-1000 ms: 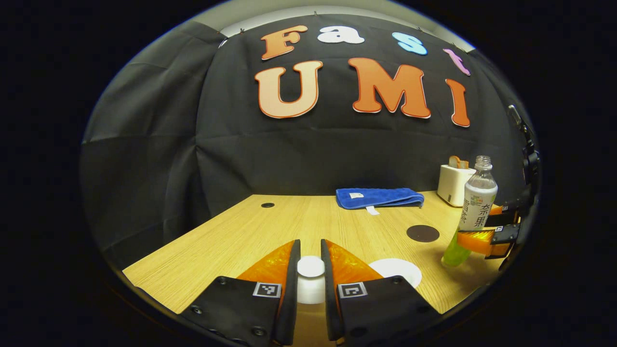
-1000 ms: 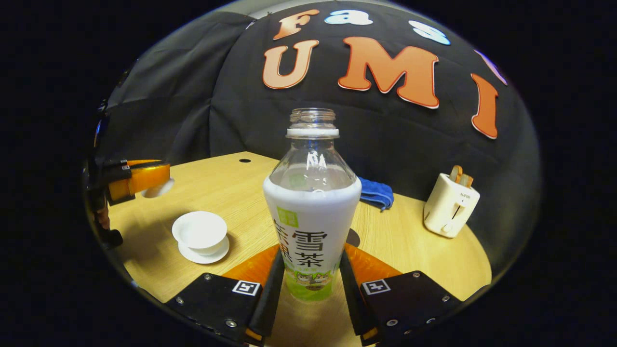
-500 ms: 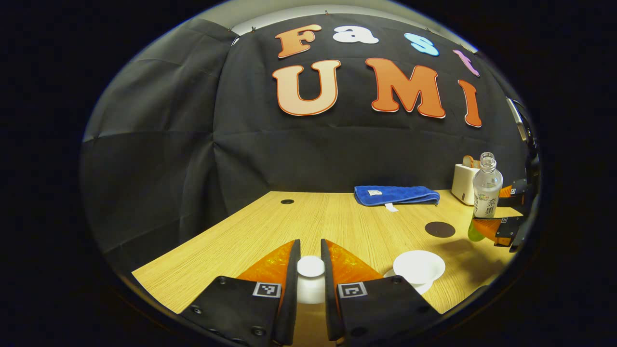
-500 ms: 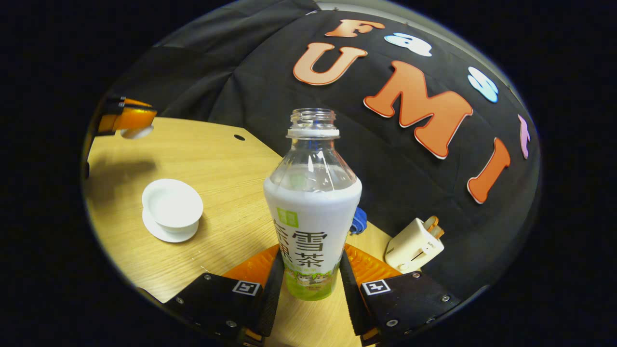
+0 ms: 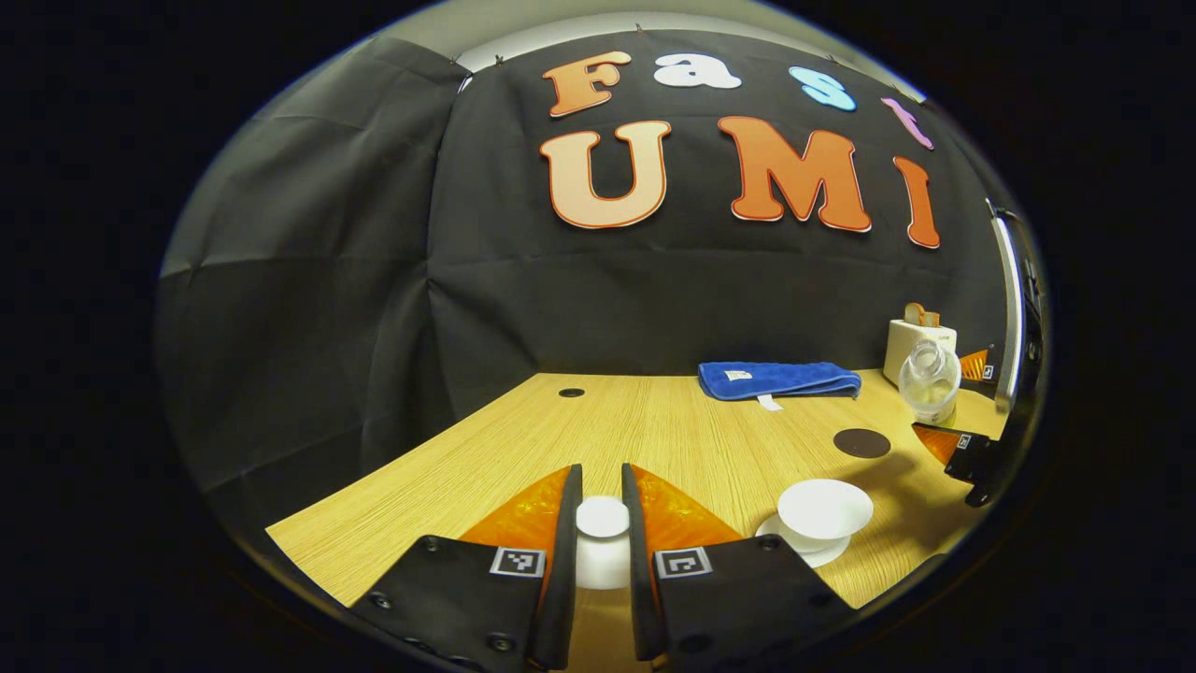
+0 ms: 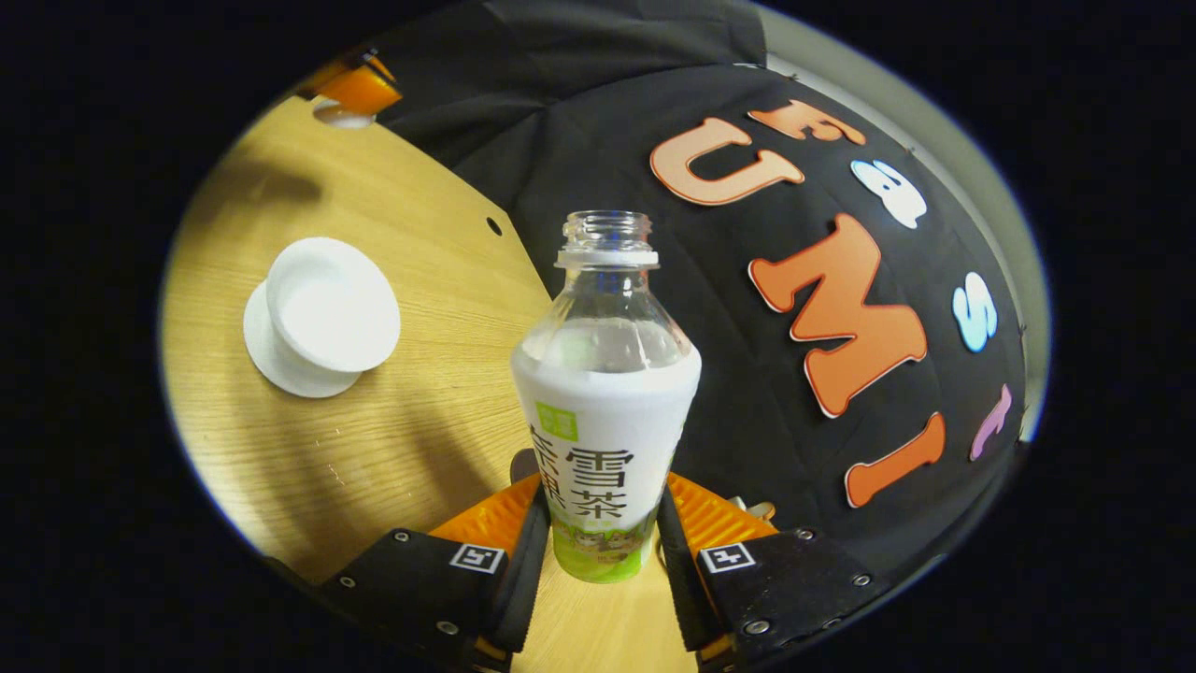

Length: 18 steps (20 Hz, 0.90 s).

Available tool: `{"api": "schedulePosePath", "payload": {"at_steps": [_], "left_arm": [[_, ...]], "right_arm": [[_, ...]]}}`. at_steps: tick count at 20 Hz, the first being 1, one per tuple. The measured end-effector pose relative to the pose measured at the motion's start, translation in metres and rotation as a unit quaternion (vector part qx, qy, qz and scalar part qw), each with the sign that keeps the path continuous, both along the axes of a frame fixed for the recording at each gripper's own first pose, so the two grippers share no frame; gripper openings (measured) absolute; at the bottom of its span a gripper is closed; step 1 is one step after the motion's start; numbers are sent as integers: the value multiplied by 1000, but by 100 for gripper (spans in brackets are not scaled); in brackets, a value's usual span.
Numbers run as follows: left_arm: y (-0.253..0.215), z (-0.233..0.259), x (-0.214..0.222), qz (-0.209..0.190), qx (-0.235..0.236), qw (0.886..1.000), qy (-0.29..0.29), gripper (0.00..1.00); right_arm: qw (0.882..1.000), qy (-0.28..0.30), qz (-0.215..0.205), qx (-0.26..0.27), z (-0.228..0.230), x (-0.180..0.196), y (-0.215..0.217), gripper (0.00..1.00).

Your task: Open the teacup lid with one hand, grasp the water bottle and pour water into the teacup with the other hand; after pouring, place the water bottle on the coaster and then close the teacup lid.

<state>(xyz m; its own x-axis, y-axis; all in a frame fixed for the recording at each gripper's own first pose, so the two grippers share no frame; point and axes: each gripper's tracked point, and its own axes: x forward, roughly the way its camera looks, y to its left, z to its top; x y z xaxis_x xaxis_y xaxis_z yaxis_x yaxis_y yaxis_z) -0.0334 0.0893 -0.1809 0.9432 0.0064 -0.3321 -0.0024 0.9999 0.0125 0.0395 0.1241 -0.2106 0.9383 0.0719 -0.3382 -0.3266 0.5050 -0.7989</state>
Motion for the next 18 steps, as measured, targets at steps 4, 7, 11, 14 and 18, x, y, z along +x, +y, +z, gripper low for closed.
{"api": "schedulePosePath", "payload": {"at_steps": [4, 7, 11, 14, 18], "left_arm": [[2, 2, -4, 4, 0, 1000, -1, 29], [6, 5, -7, 6, 6, 1000, -5, 29], [7, 6, -8, 9, 10, 1000, -7, 29], [5, 10, -8, 8, 16, 1000, -12, 29], [5, 10, -6, 7, 22, 1000, -12, 29]], "right_arm": [[998, -20, 24, -54, 3, 1, 3, 61], [994, -32, 40, -97, 3, 1, 4, 62], [985, -47, 57, -153, 1, 4, 7, 61], [978, -57, 73, -185, -3, 12, 6, 61], [968, -68, 93, -223, -6, 14, 12, 61]]}}
